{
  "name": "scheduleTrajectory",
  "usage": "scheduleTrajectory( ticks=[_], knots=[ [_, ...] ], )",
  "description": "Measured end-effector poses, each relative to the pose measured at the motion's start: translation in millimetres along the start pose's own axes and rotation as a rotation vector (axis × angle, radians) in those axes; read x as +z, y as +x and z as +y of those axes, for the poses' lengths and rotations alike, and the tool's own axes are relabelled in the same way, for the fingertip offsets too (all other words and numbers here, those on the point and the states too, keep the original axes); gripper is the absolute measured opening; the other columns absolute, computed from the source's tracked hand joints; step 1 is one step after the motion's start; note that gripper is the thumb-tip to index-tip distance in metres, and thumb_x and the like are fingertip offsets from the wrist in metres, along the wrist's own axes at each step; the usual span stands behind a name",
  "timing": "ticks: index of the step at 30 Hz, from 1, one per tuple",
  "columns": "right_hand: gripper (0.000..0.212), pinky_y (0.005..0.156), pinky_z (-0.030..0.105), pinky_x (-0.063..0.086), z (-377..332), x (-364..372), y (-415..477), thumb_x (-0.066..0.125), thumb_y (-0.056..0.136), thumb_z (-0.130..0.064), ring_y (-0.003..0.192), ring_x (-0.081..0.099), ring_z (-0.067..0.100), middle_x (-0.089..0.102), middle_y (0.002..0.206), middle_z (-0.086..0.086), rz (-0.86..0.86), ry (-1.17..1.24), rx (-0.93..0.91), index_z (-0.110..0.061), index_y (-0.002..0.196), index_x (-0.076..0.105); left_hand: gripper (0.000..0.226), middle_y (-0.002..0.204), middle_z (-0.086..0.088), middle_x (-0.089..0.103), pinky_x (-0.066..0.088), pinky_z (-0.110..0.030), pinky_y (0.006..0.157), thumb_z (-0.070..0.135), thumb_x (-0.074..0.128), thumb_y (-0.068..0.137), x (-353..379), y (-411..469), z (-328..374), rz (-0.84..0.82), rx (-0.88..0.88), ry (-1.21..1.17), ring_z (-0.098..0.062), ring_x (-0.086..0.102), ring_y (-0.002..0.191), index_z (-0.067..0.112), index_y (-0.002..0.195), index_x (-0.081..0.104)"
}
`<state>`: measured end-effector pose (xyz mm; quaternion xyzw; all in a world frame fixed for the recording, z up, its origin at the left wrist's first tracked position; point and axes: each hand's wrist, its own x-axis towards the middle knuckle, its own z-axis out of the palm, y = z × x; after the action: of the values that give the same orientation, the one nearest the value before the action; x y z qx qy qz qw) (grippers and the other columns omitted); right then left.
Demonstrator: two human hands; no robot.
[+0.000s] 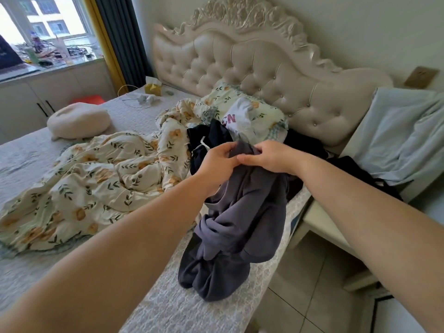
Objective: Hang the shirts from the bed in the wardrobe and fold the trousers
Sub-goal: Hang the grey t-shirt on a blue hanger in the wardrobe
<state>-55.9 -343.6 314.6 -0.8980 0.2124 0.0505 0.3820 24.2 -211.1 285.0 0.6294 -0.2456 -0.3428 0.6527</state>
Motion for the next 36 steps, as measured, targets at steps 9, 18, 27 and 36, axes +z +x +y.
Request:
scheduleTrajectory(
  ticks=[9,18,27,36],
  knots=[
    [0.022,0.098,0.025,0.04,-12,-23,-3,0.051,0.095,-0.01,0.104,0.057,0.012,0.065,0.103,-0.007,0.234,0.233,-0.237,-0.027,0.097,0.066,0.024,0.097,-0.002,0.06,0.055,-0.041,0.086,0.018,0.067,0.087,-9,4,-7,0.173,0.125,0.083,-0.017,0.062,0.09,0.023,0.106,0.053],
    [0.032,0.067,0.019,0.054,-2,-57,-31,0.05,0.093,-0.008,0.078,0.069,0.007,0.073,0.085,-0.005,-0.136,0.62,-0.166,-0.024,0.082,0.075,0.046,0.129,0.0,0.052,0.031,-0.026,0.101,0.013,0.059,0.086,-26,34,-49,-0.242,0.166,1.096,-0.021,0.044,0.121,0.025,0.13,0.056],
    [0.027,0.066,0.023,0.055,45,-92,-54,0.039,0.1,-0.013,0.076,0.066,0.013,0.071,0.077,-0.001,0.247,0.819,-0.048,-0.013,0.092,0.064,0.017,0.075,0.009,0.062,0.045,-0.025,0.069,0.046,0.063,0.086,-20,34,-69,-0.348,-0.12,1.031,-0.012,0.058,0.076,0.03,0.078,0.059],
    [0.04,0.062,0.027,0.043,88,-80,-61,0.056,0.083,-0.053,0.062,0.053,0.013,0.057,0.065,0.001,0.477,0.598,0.203,-0.016,0.067,0.057,0.01,0.077,0.001,0.063,0.045,-0.023,0.062,0.024,0.072,0.083,-65,29,-26,-0.141,-0.1,0.874,-0.017,0.06,0.075,0.019,0.082,0.063]
  ],
)
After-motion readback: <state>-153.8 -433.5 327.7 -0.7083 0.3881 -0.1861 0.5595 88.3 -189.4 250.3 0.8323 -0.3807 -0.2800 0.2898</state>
